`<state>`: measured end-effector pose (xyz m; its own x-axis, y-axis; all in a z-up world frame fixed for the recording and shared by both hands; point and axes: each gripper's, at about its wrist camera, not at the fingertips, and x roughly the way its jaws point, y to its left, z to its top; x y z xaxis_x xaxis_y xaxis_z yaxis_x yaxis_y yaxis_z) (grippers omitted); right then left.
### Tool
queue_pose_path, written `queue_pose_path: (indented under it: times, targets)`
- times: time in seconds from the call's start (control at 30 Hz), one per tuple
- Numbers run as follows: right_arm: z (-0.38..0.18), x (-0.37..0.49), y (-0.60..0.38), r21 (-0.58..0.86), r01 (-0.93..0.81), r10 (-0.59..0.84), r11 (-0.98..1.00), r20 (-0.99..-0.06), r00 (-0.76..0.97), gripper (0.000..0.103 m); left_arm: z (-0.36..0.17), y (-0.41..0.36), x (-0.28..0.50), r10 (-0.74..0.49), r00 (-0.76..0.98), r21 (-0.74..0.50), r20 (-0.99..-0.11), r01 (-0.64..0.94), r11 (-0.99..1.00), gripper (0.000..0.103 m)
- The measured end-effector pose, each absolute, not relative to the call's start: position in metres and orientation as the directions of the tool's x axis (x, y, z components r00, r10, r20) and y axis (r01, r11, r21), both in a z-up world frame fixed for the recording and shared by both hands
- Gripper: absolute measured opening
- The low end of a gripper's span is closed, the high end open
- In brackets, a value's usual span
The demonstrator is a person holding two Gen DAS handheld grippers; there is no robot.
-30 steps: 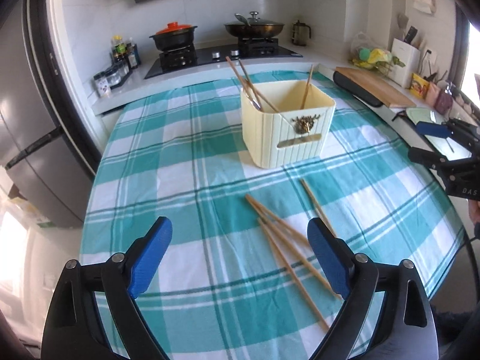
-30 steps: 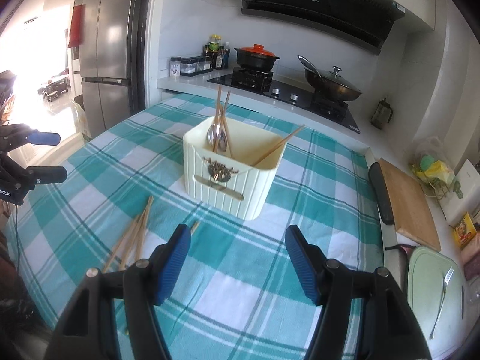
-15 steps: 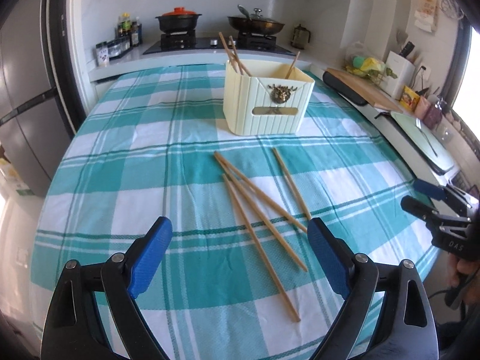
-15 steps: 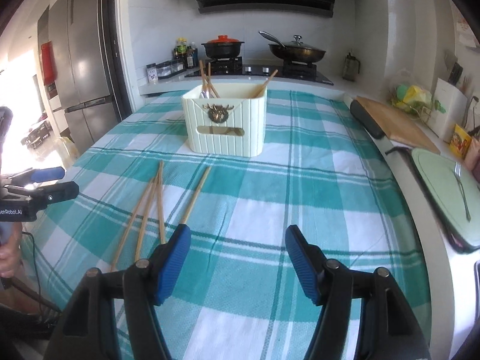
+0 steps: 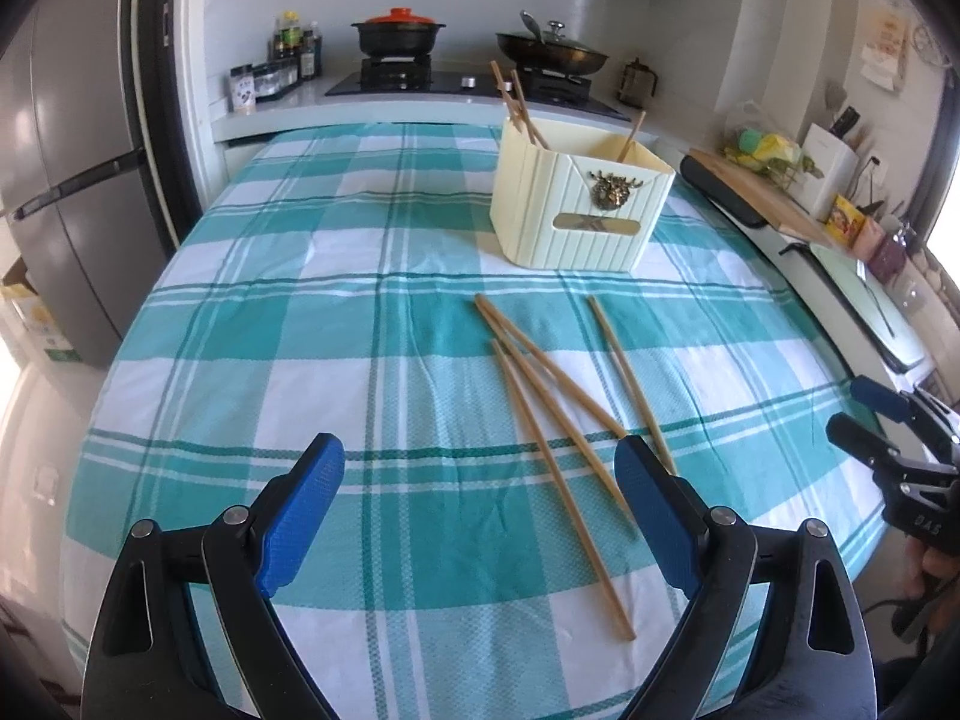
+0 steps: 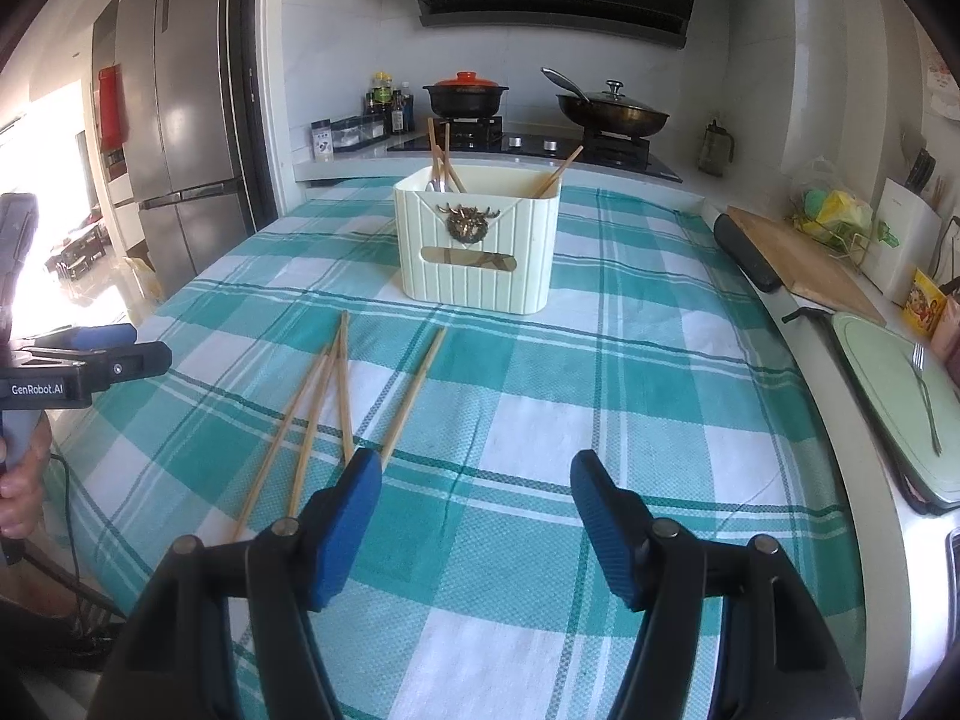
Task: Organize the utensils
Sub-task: 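Move both open tools back over the chopsticks on the cloth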
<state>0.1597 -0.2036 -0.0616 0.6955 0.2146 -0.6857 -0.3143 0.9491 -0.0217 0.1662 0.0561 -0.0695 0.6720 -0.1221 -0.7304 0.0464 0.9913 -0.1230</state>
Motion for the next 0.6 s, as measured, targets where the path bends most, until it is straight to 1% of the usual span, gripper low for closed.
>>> queue_pose_path:
  times: [0.2, 0.43, 0.6]
  targets:
    - [-0.07, 0.162, -0.205, 0.0, -0.302, 0.213, 0.953, -0.711, 0.67, 0.067, -0.075, 0.063, 0.166, -0.122, 0.663, -0.136, -0.739, 0.03, 0.99, 0.092]
    - [-0.071, 0.162, -0.197, -0.021, -0.313, 0.205, 0.949, -0.714, 0.669, 0.067, -0.079, 0.064, 0.166, -0.107, 0.667, -0.12, -0.738, 0.026, 0.992, 0.092]
    - [-0.075, 0.164, -0.196, -0.011, -0.311, 0.207, 0.95, -0.722, 0.66, 0.067, -0.082, 0.068, 0.164, -0.105, 0.662, -0.124, -0.742, 0.018, 0.992, 0.092]
